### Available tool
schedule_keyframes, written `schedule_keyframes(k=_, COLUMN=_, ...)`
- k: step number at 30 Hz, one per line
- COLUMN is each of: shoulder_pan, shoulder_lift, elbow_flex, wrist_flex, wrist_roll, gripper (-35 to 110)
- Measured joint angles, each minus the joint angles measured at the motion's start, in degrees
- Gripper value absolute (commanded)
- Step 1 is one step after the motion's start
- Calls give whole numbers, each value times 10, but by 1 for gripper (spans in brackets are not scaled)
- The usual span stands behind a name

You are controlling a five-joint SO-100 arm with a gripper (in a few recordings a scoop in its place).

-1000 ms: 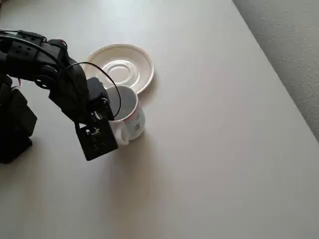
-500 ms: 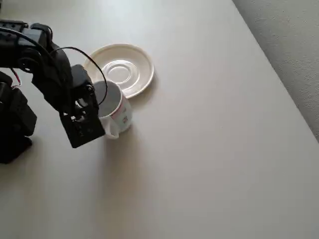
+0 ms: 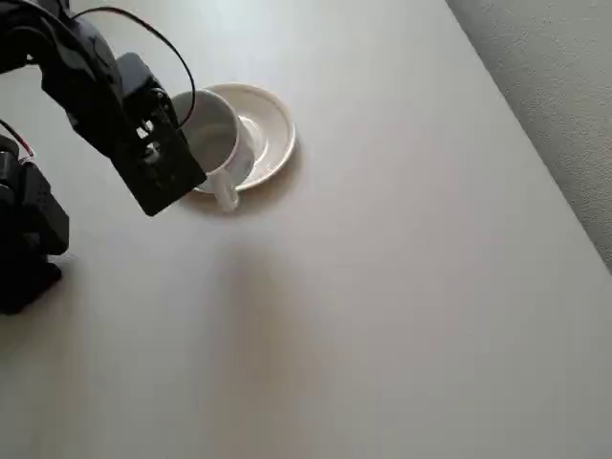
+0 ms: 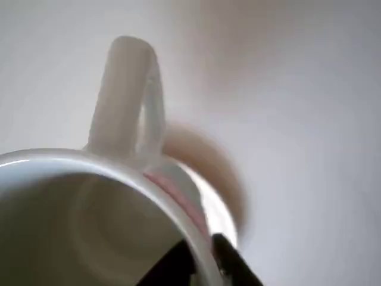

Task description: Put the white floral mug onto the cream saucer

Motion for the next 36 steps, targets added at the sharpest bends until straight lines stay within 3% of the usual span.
schedule_keyframes(k=17, shoulder_pan=-156, shoulder_lift=-78, elbow_flex=-1, wrist_flex=-41, wrist_roll=48, gripper=-2)
schedule_keyframes(k=36, shoulder_pan=-163, shoulder_lift=-146, elbow_flex=-1, wrist_flex=-128, wrist_roll=52, gripper=-2)
